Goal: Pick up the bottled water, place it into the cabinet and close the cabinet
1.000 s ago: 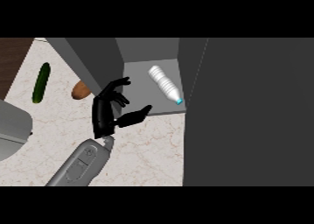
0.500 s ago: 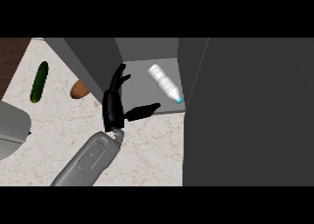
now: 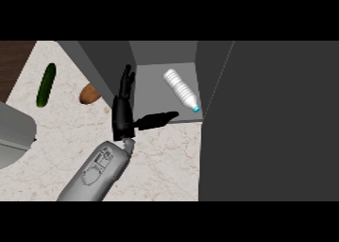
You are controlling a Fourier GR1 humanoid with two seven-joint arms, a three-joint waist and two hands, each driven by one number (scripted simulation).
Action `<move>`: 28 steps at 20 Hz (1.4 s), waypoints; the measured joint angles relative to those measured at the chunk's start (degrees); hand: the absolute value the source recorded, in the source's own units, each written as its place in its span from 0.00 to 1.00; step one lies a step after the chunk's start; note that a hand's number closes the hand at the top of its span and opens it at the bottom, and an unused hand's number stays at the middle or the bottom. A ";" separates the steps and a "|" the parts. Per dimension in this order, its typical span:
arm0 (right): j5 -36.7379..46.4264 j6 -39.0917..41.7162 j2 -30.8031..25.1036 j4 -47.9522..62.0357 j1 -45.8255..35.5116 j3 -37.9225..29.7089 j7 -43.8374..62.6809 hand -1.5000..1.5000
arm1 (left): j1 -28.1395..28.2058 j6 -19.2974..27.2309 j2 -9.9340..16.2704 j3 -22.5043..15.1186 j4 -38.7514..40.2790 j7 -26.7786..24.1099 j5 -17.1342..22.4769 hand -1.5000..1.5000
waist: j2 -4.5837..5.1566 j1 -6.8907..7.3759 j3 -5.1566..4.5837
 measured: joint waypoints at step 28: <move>3.52 -3.42 -0.58 -3.72 6.85 4.11 -1.78 0.00 | 10.08 -26.35 1.65 3.00 -17.48 -8.80 13.91 0.00 | -0.04 3.56 -0.07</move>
